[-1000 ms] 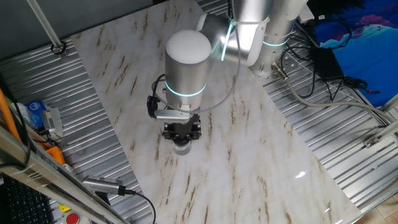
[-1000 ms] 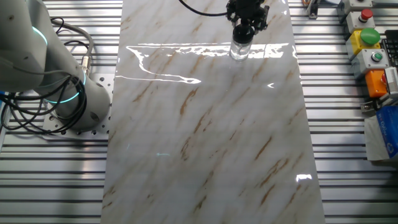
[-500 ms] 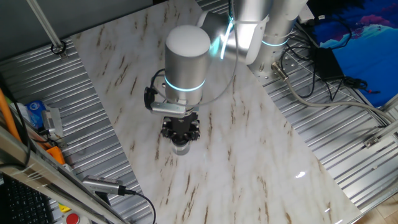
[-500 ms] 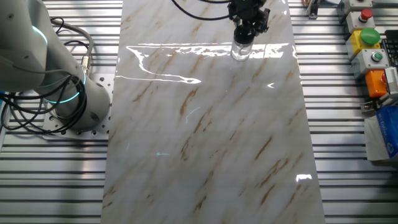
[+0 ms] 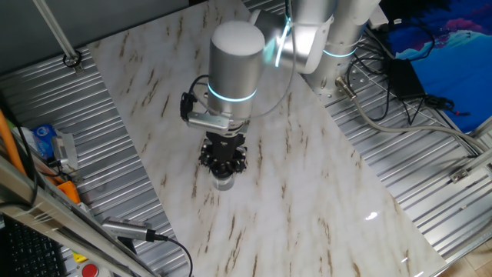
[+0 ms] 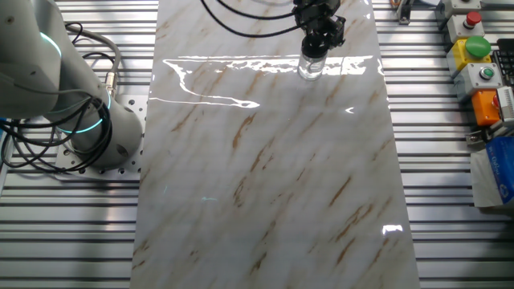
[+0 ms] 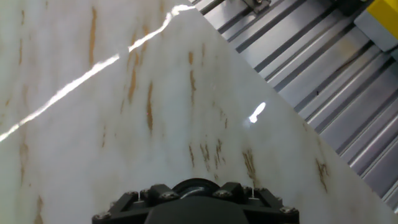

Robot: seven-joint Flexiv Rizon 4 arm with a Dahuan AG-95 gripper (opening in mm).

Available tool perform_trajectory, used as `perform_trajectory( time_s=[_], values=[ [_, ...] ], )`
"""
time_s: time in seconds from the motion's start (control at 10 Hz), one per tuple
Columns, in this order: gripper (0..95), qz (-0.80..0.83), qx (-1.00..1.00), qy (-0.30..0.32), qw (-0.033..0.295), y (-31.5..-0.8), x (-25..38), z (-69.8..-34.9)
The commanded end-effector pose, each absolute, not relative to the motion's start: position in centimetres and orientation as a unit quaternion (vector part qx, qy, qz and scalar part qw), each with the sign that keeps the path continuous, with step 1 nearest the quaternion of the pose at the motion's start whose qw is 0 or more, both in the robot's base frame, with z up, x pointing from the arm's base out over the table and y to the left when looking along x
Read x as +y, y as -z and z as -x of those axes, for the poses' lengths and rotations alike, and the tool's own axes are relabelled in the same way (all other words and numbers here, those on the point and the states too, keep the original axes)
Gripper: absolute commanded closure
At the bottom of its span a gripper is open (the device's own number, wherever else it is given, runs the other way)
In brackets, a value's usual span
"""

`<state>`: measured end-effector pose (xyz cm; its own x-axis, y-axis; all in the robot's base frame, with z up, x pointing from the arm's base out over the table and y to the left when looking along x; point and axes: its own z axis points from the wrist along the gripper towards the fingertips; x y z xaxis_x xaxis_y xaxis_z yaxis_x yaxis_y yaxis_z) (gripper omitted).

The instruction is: Screw the lid onto the jar

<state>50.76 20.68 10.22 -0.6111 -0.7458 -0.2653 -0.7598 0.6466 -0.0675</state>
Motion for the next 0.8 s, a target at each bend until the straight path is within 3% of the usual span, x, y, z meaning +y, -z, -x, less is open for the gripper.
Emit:
perform_trajectory(
  time_s=[0.1, 0.4, 0.6, 0.7, 0.8],
  values=[
    [95.0, 0.423, 0.896, -0.024, 0.134, -9.02, 20.81, -51.03],
    [95.0, 0.434, 0.891, -0.024, 0.131, -9.02, 20.81, -51.03],
    [19.0, 0.456, 0.880, -0.018, 0.130, -9.06, 20.82, -51.02],
    [19.0, 0.463, 0.876, -0.017, 0.130, -9.07, 20.82, -51.02],
    [0.0, 0.469, 0.874, -0.014, 0.129, -9.07, 20.82, -51.02]
  ],
)
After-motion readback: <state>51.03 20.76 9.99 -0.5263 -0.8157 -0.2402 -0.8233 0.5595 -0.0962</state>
